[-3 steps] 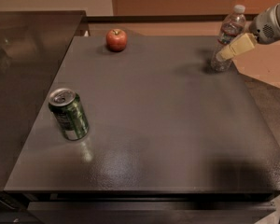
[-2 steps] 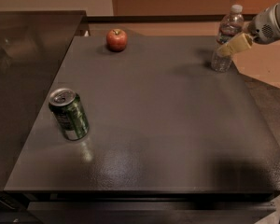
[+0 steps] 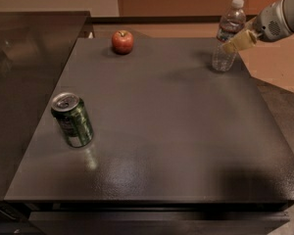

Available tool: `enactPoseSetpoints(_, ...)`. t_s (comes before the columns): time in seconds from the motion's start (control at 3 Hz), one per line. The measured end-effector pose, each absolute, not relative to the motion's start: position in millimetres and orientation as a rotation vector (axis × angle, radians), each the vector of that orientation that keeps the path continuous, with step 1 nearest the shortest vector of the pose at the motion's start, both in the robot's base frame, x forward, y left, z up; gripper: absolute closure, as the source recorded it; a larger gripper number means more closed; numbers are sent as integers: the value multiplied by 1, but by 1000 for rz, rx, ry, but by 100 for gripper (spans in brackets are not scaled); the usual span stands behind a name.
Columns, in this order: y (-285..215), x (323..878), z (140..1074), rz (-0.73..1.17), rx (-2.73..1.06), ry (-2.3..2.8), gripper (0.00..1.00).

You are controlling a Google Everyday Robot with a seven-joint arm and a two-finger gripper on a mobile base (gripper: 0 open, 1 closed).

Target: Move water bottle near apple

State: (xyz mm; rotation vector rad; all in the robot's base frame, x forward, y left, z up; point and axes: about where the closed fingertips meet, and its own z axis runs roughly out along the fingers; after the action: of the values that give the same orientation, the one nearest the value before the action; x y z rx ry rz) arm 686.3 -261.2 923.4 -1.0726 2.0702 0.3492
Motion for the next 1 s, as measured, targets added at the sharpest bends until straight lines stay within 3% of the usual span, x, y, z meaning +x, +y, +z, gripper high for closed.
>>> enactPoseSetpoints(0.33, -228, 689, 935, 395, -1109, 2016, 100)
enactPoseSetpoints(1.0, -153, 699, 928, 483, -1202, 1944, 100)
